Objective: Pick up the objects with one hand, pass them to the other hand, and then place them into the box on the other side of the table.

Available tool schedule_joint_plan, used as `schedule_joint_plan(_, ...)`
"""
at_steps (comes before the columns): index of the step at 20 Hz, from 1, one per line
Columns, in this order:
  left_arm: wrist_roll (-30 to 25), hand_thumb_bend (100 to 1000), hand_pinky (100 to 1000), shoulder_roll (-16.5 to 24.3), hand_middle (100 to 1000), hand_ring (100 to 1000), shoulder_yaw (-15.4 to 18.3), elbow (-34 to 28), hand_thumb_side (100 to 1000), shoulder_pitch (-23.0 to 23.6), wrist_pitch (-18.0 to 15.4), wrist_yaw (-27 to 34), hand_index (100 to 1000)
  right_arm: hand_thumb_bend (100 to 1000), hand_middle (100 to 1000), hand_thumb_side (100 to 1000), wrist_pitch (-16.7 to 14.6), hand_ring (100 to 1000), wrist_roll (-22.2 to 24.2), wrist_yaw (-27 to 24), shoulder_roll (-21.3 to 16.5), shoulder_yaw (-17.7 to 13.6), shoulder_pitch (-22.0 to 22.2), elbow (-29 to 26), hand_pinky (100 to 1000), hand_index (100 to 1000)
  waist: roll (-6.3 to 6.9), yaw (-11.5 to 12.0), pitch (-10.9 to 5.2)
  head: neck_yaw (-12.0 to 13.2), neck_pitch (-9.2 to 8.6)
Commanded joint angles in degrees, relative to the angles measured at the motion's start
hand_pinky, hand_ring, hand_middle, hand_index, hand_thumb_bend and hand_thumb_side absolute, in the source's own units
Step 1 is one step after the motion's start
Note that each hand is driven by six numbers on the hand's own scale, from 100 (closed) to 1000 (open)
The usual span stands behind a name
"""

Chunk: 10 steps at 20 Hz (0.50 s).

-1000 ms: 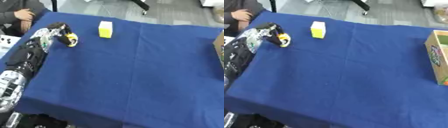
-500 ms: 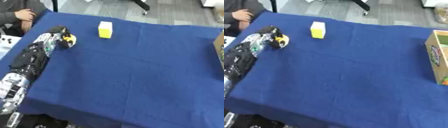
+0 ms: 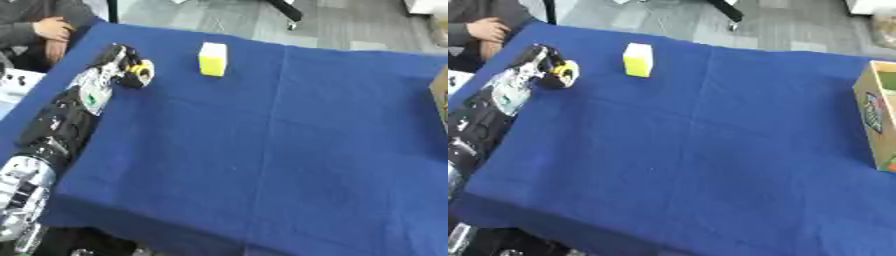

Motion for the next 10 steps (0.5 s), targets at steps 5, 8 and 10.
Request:
schedule_joint_plan(5, -3.38, 100, 529, 2.78, 224, 292, -3.21, -21.20, 190, 2.51, 1.10, 20.41, 347, 238, 309, 301, -1.39, 739, 0.15, 0.18, -1.09, -0.05, -1.84, -1.20, 727, 711, -0.54, 0.33, -1.29, -3.74, -0.12)
schedule_joint_plan(8, -5.87, 100, 530, 1.83, 227, 293, -5.21, -27.96, 208, 3.29, 2.13, 28.46, 349, 247, 317, 294, -3.32, 742, 0.65, 0.80, -1.06, 0.60, -3.56, -1.20, 736, 723, -0.75, 0.33, -1.41, -6.02, -0.12)
schedule_joint_plan(10, -8.06, 100, 535, 0.71, 233, 298, -6.78, -31.96, 217, 3.42, 2.96, 32.83, 354, 253, 320, 290, -4.81, 744, 1.30, 1.33, -0.77, 1.32, -5.29, -1.20, 742, 730, -0.98, 0.24, -1.46, -7.36, -0.12)
